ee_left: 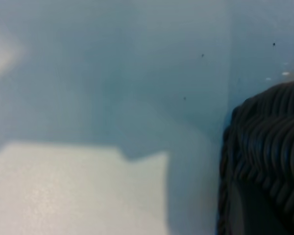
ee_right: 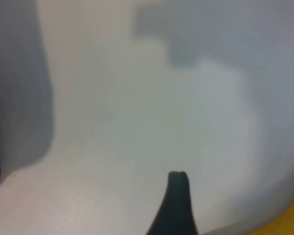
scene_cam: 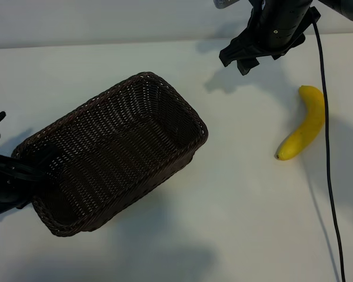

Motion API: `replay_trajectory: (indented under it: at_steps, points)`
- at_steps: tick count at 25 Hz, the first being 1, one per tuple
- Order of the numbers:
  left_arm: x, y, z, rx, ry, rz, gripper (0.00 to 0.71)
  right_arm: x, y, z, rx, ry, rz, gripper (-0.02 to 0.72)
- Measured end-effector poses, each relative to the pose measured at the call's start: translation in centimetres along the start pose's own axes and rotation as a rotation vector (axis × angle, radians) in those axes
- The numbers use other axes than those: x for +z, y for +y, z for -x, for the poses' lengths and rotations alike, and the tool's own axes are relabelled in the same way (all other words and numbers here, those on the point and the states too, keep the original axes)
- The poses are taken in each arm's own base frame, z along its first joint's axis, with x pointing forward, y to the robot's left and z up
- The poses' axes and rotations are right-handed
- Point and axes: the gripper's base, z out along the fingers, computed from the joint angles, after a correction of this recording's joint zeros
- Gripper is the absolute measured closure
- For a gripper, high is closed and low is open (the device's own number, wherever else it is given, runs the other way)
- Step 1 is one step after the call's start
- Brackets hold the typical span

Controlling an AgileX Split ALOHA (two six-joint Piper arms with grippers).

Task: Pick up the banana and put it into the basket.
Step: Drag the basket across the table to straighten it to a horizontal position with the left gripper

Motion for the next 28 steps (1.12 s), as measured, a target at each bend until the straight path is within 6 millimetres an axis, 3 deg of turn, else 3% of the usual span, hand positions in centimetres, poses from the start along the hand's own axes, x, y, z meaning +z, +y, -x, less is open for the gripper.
replay_trajectory:
  at_steps: [15,23,28]
  points:
    - [-3.0,-1.4,-0.1,0.16,0.023,-0.129,0.558,0.0,0.0,0.0,0.001,0.0,0.002,0.109]
    - [-5.6,-2.5,3.5,0.279,0.02,-0.177,0.559,0.0,0.0,0.0,0.001,0.0,0.003,0.109]
    - [-5.2,-4.0,5.9,0.358,0.082,-0.189,0.559,0.0,0.0,0.0,0.001,0.0,0.003,0.109]
